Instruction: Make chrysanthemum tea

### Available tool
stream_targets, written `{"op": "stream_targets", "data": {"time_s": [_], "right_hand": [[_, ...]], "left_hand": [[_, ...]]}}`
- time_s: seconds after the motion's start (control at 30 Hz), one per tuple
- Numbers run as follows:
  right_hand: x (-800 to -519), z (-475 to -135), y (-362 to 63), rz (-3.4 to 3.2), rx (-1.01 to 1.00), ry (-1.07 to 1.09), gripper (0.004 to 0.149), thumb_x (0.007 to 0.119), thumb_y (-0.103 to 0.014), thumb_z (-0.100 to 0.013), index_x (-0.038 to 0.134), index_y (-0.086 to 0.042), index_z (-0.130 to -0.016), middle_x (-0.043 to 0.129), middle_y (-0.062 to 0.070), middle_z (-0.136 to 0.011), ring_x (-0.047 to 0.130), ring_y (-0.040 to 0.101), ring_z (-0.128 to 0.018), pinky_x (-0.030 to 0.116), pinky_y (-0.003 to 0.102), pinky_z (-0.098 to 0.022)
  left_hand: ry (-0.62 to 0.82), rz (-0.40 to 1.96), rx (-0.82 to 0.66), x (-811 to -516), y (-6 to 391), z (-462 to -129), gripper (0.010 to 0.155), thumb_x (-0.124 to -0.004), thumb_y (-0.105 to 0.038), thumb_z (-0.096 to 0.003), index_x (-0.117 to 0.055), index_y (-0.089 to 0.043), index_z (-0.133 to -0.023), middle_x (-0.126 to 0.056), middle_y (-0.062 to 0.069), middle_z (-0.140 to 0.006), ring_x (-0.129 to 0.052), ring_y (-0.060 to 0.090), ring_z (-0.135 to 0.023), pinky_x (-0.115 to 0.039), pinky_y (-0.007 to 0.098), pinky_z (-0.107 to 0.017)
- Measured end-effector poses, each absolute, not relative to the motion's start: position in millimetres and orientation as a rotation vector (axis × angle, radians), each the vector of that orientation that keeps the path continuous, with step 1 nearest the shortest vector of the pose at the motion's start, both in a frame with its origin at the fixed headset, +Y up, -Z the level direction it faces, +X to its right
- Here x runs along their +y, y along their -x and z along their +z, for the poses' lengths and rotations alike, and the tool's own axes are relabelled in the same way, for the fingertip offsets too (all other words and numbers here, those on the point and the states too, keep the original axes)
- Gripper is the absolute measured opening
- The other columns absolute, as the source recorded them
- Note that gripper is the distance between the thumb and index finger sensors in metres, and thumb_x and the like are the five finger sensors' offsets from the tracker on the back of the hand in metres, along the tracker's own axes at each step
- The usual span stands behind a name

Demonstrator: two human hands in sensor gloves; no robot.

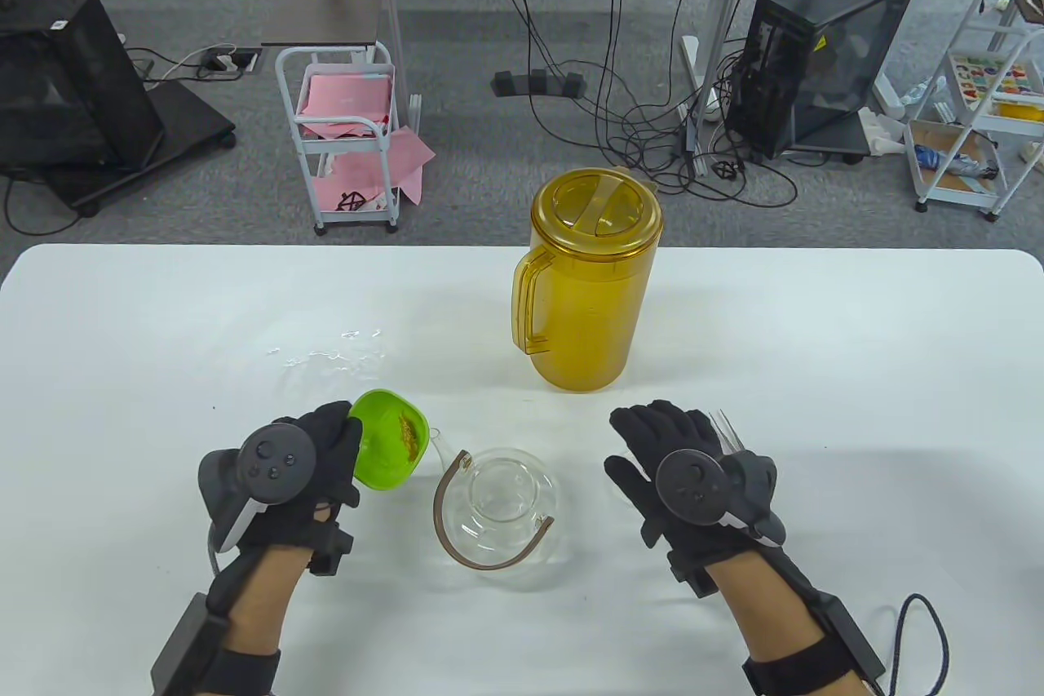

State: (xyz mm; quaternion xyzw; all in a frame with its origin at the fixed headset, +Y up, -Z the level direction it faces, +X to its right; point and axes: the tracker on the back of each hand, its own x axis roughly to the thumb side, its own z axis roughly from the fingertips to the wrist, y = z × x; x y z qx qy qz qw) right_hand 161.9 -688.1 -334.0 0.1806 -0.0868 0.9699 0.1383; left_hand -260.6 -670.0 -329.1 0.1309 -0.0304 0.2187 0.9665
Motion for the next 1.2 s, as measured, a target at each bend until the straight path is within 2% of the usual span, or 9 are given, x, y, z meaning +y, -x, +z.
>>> {"op": "stream_targets", "data": {"time_s": [0.3, 0.57, 0.77, 1.0, 1.2], "right_hand": [[-687.5, -342.8, -185.5, 2.795, -0.258, -0.364, 0.064, 0.070, -0.058, -0.056, 0.060, -0.029, -0.111, 0.063, 0.003, -0.113, 0.062, 0.038, -0.110, 0.048, 0.065, -0.075], [-688.3, -359.1, -245.5, 2.718, -0.301, 0.134, 0.061, 0.069, -0.054, -0.057, 0.058, -0.029, -0.112, 0.055, 0.004, -0.116, 0.051, 0.040, -0.113, 0.041, 0.067, -0.077], [-717.4, -377.9, -292.6, 2.735, -0.064, 0.475, 0.061, 0.072, -0.053, -0.058, 0.059, -0.028, -0.112, 0.053, 0.007, -0.117, 0.048, 0.042, -0.113, 0.040, 0.068, -0.076], [-754.8, -393.3, -291.2, 2.864, 0.352, 0.603, 0.066, 0.075, -0.057, -0.056, 0.063, -0.023, -0.110, 0.052, 0.012, -0.116, 0.048, 0.046, -0.111, 0.041, 0.068, -0.074], [-765.6, -399.4, -268.6, 2.980, 0.345, 0.648, 0.064, 0.078, -0.055, -0.055, 0.065, -0.020, -0.108, 0.054, 0.010, -0.115, 0.050, 0.044, -0.111, 0.040, 0.068, -0.076]], "left_hand": [[-0.262, 0.484, -0.095, -682.0, 257.9, -328.2, 0.043, -0.079, -0.046, -0.0564, -0.087, -0.019, -0.088, -0.104, 0.005, -0.065, -0.097, 0.033, -0.062, -0.061, 0.067, -0.070], [-0.261, 0.534, -0.094, -685.2, 257.9, -327.6, 0.042, -0.079, -0.046, -0.0564, -0.087, -0.020, -0.088, -0.103, 0.006, -0.067, -0.096, 0.033, -0.064, -0.060, 0.067, -0.071], [-0.252, 0.535, -0.090, -687.5, 256.9, -329.3, 0.042, -0.079, -0.047, -0.0564, -0.087, -0.020, -0.088, -0.103, 0.006, -0.067, -0.095, 0.034, -0.065, -0.059, 0.067, -0.071], [-0.258, 0.538, -0.090, -687.5, 257.2, -328.3, 0.042, -0.079, -0.047, -0.0563, -0.087, -0.020, -0.088, -0.103, 0.006, -0.068, -0.095, 0.034, -0.065, -0.059, 0.067, -0.071], [-0.260, 0.551, -0.081, -687.9, 261.3, -328.1, 0.043, -0.079, -0.047, -0.0562, -0.087, -0.020, -0.088, -0.103, 0.006, -0.068, -0.095, 0.034, -0.065, -0.059, 0.067, -0.071]]}}
